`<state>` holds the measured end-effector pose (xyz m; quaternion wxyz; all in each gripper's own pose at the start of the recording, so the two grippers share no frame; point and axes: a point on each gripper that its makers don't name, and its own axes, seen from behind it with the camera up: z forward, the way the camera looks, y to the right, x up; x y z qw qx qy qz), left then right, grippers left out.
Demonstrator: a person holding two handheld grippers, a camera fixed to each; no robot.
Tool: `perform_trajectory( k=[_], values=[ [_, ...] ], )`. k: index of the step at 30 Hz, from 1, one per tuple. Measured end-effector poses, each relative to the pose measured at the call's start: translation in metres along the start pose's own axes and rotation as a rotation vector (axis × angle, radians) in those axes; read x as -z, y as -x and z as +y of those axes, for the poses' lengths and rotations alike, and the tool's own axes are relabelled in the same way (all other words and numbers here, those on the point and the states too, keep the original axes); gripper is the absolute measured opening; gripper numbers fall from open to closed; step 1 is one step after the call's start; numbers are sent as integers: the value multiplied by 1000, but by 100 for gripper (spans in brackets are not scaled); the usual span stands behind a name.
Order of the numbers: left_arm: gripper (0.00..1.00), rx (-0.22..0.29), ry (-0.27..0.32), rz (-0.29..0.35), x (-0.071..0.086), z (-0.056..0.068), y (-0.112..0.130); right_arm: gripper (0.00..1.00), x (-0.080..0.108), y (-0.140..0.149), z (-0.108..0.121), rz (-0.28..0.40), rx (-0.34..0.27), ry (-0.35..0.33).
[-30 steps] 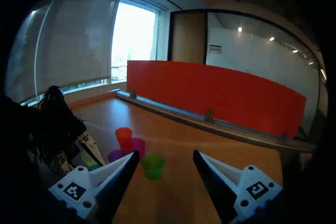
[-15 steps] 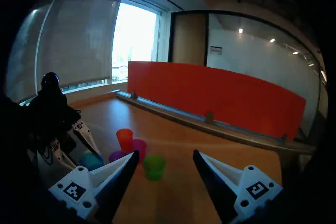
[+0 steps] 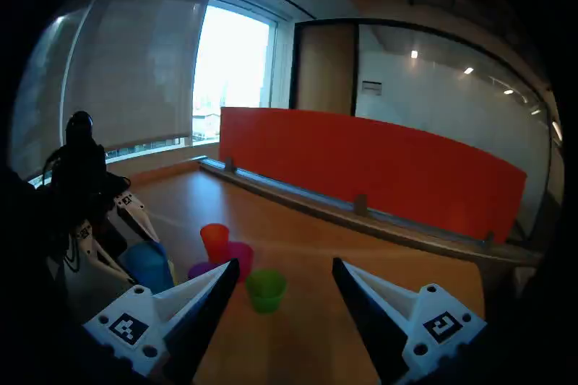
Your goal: Pour water
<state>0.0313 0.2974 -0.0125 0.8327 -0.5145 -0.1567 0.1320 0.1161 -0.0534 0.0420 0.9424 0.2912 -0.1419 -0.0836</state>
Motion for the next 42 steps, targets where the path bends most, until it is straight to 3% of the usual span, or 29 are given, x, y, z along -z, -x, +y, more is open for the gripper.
perform_trajectory(
  k=[20, 32, 42],
  values=[
    [86, 50, -49, 195, 38, -19, -48, 99, -5, -4, -7, 6, 8, -10],
    [86, 45, -72, 305, 61, -28, -79, 99, -9, -6, -12, 6, 12, -20],
    [86, 29, -105, 309, 72, -38, -83, 99, -15, -8, -16, 1, 19, -29]
  ],
)
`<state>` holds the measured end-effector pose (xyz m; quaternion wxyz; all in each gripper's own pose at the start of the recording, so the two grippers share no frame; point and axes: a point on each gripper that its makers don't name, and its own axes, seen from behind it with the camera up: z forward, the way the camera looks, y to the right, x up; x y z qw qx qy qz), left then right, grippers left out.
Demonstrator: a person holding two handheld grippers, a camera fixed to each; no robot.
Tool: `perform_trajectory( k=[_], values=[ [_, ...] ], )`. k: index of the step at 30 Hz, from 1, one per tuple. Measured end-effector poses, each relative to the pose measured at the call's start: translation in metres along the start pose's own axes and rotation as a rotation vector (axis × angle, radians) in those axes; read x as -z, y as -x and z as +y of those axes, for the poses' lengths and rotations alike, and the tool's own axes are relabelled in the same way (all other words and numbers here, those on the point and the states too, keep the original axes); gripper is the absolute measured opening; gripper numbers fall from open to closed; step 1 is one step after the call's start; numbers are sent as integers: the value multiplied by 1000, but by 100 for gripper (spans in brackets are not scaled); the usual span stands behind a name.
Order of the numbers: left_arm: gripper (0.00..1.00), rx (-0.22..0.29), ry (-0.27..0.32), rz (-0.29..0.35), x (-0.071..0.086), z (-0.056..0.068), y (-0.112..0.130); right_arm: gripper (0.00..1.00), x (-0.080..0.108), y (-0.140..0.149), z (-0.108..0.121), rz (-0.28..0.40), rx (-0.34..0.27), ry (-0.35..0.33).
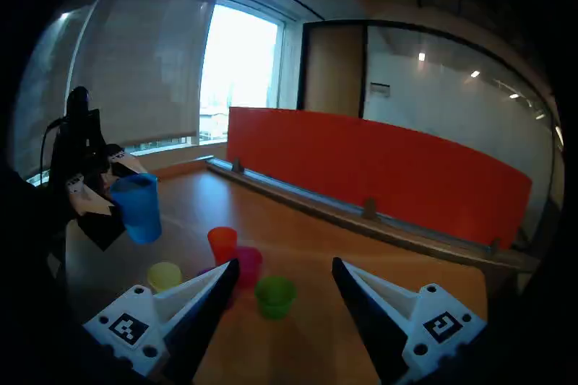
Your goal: Pour water
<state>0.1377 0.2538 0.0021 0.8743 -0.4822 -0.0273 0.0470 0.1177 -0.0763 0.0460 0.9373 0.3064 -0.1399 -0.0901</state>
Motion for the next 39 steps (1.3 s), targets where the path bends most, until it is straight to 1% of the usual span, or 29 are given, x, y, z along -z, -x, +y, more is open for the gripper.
perform_trajectory(
  k=[5, 8, 17, 23, 35, 39],
  values=[
    [86, -6, -9, 1, 4, -3, -1, 99, -3, 0, -1, -4, 4, -4],
    [86, -10, -24, 4, 7, -9, -4, 99, -6, 2, -1, -8, 4, -7],
    [86, -13, -82, 1, 21, -32, -10, 99, -18, 10, -5, -30, 9, -26],
    [86, -23, -127, -7, 31, -48, -9, 99, -30, 17, -9, -44, 12, -43],
    [86, -31, -199, -8, 51, -74, -13, 99, -55, 35, -16, -89, 16, -78],
    [86, -32, -218, -10, 57, -81, -13, 99, -63, 40, -18, -102, 16, -88]
  ],
)
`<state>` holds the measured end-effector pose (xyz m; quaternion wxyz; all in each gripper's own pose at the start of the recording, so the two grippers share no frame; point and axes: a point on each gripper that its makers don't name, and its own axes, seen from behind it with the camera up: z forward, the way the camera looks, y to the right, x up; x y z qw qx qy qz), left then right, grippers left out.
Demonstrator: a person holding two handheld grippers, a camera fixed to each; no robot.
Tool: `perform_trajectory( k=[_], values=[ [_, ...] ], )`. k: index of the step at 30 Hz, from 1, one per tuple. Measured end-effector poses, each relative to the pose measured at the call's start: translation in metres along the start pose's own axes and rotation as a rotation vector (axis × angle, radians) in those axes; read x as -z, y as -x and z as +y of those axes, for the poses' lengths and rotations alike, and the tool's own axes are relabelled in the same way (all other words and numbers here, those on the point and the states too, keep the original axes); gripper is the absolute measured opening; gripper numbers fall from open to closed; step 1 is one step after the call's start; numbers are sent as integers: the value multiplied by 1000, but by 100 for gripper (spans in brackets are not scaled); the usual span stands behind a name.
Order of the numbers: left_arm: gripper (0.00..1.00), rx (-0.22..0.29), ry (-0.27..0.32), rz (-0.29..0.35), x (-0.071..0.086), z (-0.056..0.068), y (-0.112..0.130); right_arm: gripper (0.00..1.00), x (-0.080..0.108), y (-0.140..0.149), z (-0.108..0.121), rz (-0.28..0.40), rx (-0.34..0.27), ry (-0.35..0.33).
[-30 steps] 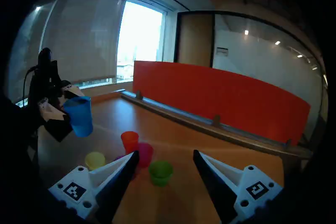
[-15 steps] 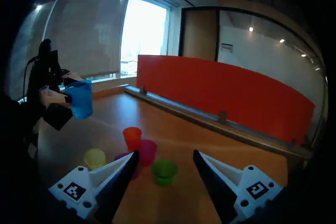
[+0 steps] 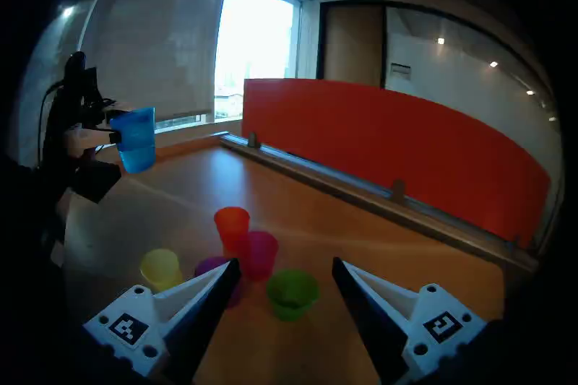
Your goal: Pour water
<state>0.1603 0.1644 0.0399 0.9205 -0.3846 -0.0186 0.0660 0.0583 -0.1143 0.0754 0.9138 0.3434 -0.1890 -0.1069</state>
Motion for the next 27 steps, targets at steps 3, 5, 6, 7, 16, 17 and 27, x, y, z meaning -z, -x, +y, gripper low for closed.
perform_trajectory(
  k=[3, 5, 6, 7, 16, 17, 27],
  values=[
    [86, -2, -10, -2, 3, -5, 0, 99, -5, 4, -1, -9, -3, -7],
    [86, -4, -16, -3, 4, -7, 1, 99, -8, 6, -1, -13, -5, -11],
    [86, -4, -17, -4, 4, -8, 1, 99, -10, 7, -1, -16, -6, -12],
    [86, -5, -19, -5, 5, -9, 2, 99, -11, 8, -1, -18, -8, -14],
    [86, -5, -37, -7, 7, -18, 5, 99, -26, 31, -2, -63, -8, -25],
    [86, -4, -38, -7, 7, -20, 5, 99, -28, 34, -2, -71, -8, -26],
    [86, -1, -56, -11, 9, -29, 9, 99, -45, 70, 3, -136, -18, -19]
  ],
)
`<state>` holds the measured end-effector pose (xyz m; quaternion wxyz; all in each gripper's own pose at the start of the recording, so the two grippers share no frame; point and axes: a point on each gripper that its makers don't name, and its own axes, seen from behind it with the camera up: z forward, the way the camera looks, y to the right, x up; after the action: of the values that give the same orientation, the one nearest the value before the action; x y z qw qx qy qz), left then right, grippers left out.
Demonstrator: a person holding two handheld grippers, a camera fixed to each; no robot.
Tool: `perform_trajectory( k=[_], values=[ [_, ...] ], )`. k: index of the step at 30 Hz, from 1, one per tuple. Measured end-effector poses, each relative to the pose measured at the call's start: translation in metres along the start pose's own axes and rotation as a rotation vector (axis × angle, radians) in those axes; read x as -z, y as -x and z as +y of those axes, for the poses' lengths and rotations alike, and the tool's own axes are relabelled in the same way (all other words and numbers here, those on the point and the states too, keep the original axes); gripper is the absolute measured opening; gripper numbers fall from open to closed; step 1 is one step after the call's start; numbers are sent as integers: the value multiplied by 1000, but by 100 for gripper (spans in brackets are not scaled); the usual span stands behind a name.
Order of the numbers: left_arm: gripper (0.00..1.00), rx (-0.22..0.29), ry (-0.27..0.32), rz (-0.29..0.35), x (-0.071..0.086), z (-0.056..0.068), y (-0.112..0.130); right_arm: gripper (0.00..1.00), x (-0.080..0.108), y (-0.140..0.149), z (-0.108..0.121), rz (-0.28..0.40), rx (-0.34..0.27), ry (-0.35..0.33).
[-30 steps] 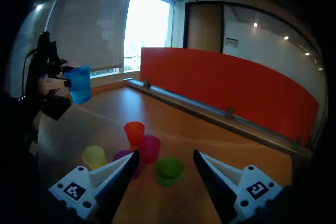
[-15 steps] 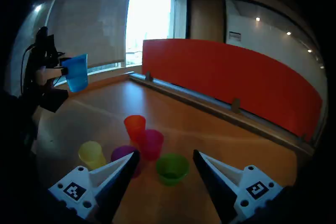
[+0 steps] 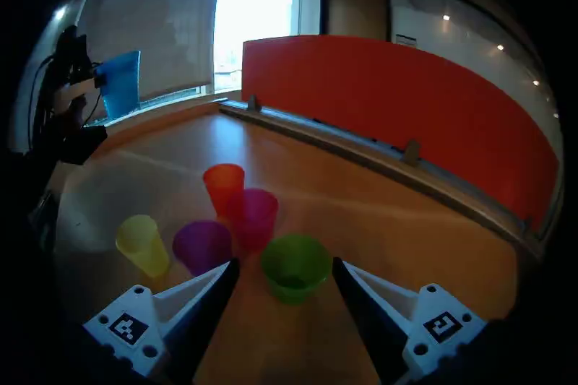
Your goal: Pour water
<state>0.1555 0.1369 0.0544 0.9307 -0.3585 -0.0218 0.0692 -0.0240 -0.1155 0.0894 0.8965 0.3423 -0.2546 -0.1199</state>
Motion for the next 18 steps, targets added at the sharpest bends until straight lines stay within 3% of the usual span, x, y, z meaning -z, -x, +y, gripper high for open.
perform_trajectory(
  k=[18],
  values=[
    [86, -5, -6, -5, -1, -5, 1, 99, -21, 28, 8, -50, -22, 7]
  ],
)
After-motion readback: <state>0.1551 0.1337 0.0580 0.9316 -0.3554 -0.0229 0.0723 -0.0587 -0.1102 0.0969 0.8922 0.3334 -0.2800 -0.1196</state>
